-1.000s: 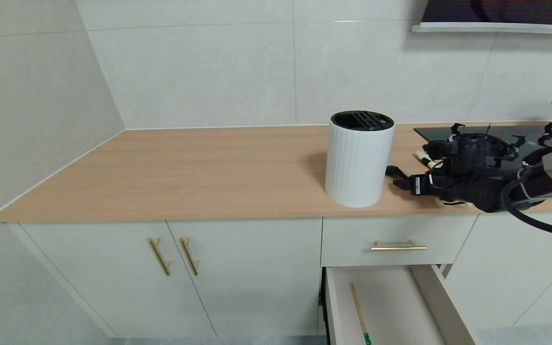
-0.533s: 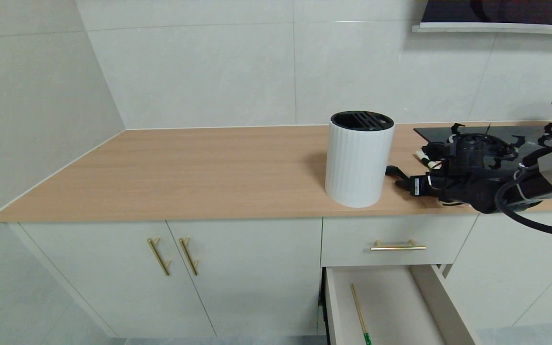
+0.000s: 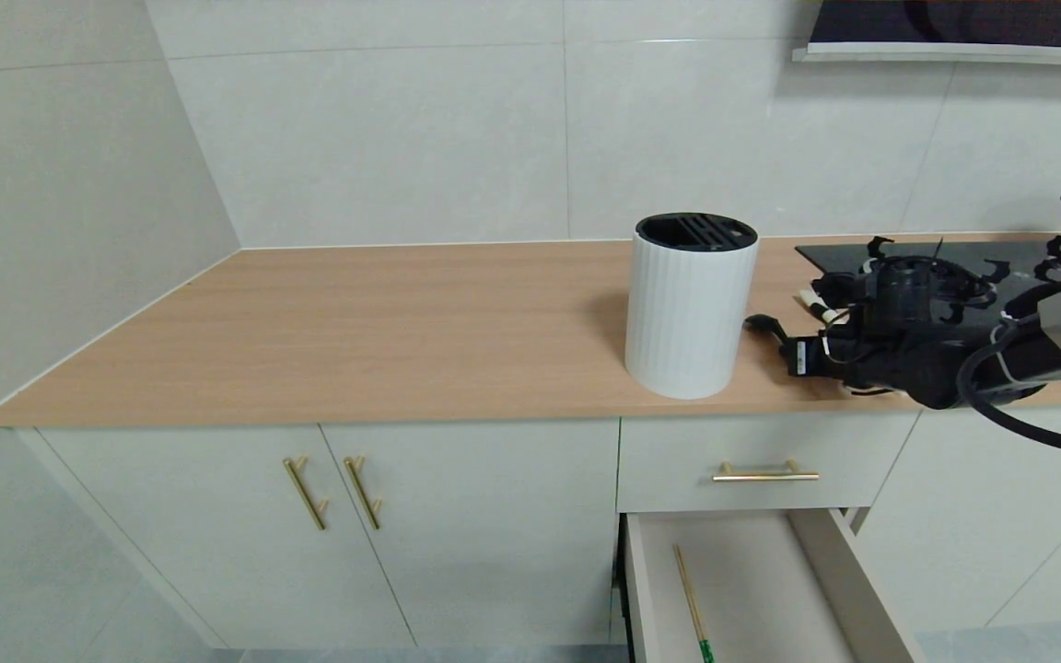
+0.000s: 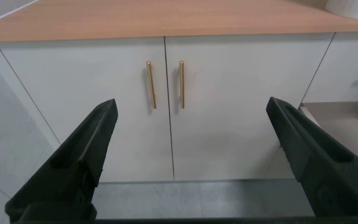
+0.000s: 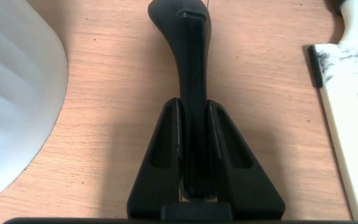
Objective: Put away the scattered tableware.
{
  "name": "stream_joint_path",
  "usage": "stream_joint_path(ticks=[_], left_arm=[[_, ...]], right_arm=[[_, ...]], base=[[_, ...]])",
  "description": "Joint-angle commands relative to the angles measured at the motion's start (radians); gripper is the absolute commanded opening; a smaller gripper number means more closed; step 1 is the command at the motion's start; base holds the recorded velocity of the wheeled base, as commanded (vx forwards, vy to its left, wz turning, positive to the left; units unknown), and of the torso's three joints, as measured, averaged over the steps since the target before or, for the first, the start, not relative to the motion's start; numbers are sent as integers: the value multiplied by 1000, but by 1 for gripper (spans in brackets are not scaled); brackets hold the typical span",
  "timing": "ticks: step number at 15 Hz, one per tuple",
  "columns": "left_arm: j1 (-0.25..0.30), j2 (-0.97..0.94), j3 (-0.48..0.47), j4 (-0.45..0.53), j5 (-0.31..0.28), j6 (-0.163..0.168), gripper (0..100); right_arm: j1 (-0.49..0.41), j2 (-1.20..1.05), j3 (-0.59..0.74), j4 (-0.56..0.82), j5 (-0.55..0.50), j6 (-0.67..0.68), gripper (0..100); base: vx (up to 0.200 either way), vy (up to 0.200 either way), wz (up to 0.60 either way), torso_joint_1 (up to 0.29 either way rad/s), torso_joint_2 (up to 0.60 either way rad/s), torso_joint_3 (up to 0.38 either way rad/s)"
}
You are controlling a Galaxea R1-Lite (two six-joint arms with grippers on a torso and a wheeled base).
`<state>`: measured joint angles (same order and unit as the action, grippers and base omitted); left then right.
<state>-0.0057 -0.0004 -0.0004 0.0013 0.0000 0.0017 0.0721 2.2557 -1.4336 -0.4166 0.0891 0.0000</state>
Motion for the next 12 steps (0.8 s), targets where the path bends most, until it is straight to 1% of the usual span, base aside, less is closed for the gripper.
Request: stream_joint_path(ticks=[1,4,6,8,9,10,11,12], left_arm=[[0,0,0,0,0,0,100],[0,0,0,0,0,0,100],[0,0,0,0,0,0,100],[0,0,0,0,0,0,100],[0,0,0,0,0,0,100],[0,0,0,0,0,0,100],[0,0,-1,0,0,0,100],[0,0,0,0,0,0,100]], right_arm=[[6,-28,4,-2,-6,0,0],[35,-84,10,85,-62,32,0],[74,-163,10,208,-112,83,0],[115,-242,16,318,-193,132,0],[135,-295,42,371,-252,153,0],[146,-326,65,386,-270,163,0],[183,-417,160,407,-285,172,0],[201,-464,213,407,-287,173,0]], base=[[0,0,0,0,0,0],[0,0,0,0,0,0],[0,0,0,0,0,0],[0,0,0,0,0,0],[0,0,0,0,0,0],[0,0,0,0,0,0],[0,0,0,0,0,0],[0,0,0,0,0,0]])
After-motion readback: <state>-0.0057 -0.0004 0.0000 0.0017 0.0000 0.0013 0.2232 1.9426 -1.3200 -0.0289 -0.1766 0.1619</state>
